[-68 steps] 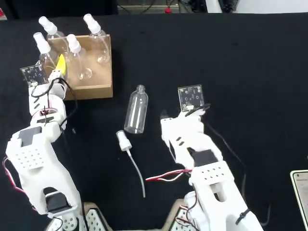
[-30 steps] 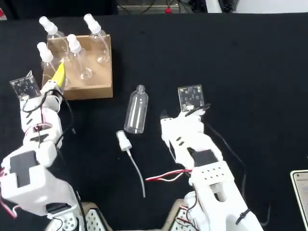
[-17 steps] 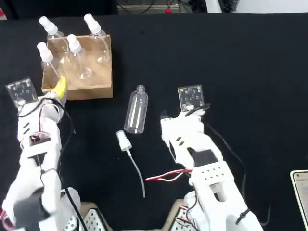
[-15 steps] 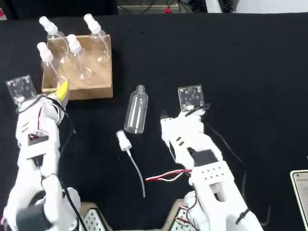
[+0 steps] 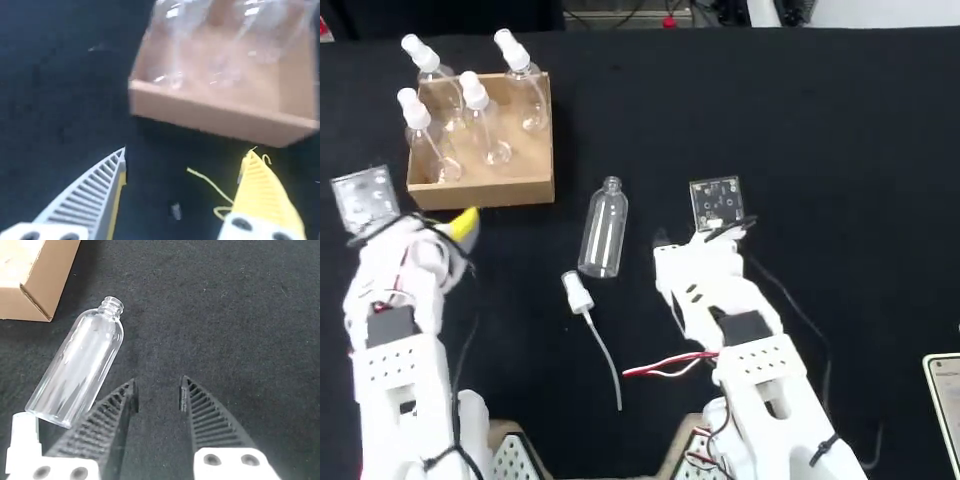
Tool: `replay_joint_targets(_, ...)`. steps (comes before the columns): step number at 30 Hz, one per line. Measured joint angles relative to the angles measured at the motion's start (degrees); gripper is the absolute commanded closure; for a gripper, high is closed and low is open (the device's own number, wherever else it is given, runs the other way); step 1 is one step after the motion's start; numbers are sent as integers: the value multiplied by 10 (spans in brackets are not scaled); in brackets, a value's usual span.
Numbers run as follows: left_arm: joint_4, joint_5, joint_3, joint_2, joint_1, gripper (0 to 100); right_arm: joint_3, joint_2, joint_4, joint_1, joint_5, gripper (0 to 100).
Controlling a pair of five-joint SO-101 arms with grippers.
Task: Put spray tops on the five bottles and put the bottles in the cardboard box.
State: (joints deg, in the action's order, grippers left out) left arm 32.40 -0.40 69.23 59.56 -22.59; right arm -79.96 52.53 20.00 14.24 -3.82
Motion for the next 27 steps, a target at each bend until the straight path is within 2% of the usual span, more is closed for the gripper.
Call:
replay_joint_targets(3, 52, -2, -9, 13, 55, 654, 0, 0, 0, 0, 0, 868)
replay_joint_targets(8, 177, -4, -102, -4, 142, 654, 0, 0, 0, -4, 0, 868)
replay_joint_targets(12, 228, -18, -170, -62, 224, 654, 0, 0, 0, -35, 0, 868)
replay_joint_targets(16, 235, -21, -215, -146, 281, 652, 0, 0, -14, -72, 0, 868)
replay_joint_targets(21, 235, -20, -264, -257, 342, 653, 0, 0, -30, -82, 0, 868)
replay_joint_targets(27, 195, -22, -301, -348, 363, 654, 0, 0, -33, -82, 0, 868)
